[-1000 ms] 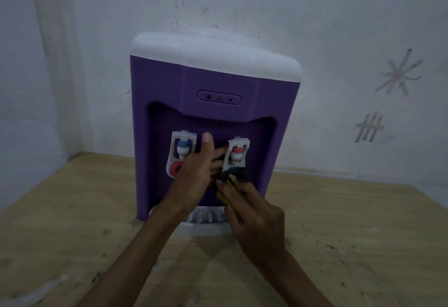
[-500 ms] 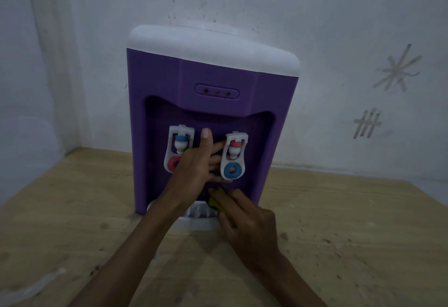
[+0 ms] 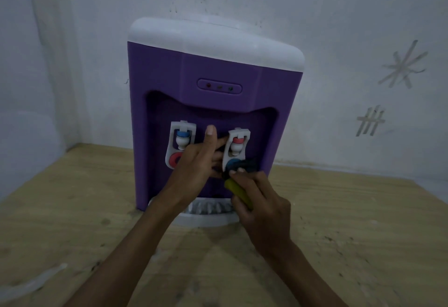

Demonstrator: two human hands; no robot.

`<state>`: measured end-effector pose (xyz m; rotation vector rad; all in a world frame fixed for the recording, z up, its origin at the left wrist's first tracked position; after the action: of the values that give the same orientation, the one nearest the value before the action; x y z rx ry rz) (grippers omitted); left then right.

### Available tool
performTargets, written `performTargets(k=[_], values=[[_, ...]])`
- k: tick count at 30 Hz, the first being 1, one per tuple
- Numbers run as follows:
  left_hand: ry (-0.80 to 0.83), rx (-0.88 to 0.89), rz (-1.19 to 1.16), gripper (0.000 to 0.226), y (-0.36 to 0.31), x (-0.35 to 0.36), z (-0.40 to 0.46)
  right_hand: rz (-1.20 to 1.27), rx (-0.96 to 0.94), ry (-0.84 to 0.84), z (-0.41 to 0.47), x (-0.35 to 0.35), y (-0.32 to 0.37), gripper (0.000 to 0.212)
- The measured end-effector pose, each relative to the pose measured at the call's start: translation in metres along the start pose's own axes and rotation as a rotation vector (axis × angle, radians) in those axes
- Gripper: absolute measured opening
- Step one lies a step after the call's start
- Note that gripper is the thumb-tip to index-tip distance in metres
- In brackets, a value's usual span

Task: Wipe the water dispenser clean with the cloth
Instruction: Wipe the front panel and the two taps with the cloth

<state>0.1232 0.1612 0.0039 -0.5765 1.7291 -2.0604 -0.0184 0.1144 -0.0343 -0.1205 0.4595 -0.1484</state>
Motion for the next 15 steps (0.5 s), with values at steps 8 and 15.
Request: performTargets(k=[8,15], values=[[0.024,0.038,0.010,0.044,-0.003,0.001,-0.005,-0.042,0.038,-0.130,0.021,-0.012,-0.008,0.033],[0.010,0.055,0.030,0.042,-0.001,0.001,-0.005,0.016,0.050,-0.051,0.010,-0.003,0.001,0.033]])
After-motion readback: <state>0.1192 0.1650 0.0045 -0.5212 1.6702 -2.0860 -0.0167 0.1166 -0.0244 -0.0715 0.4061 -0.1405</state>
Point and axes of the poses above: each hand's wrist, its own z-axis towards the middle knuckle, its own x-axis out of the palm, y = z × x, the point moved 8 cm from there along z, towards the middle knuckle, and after that the axes turned 9 degrees about -x, right-handed, at the moved point
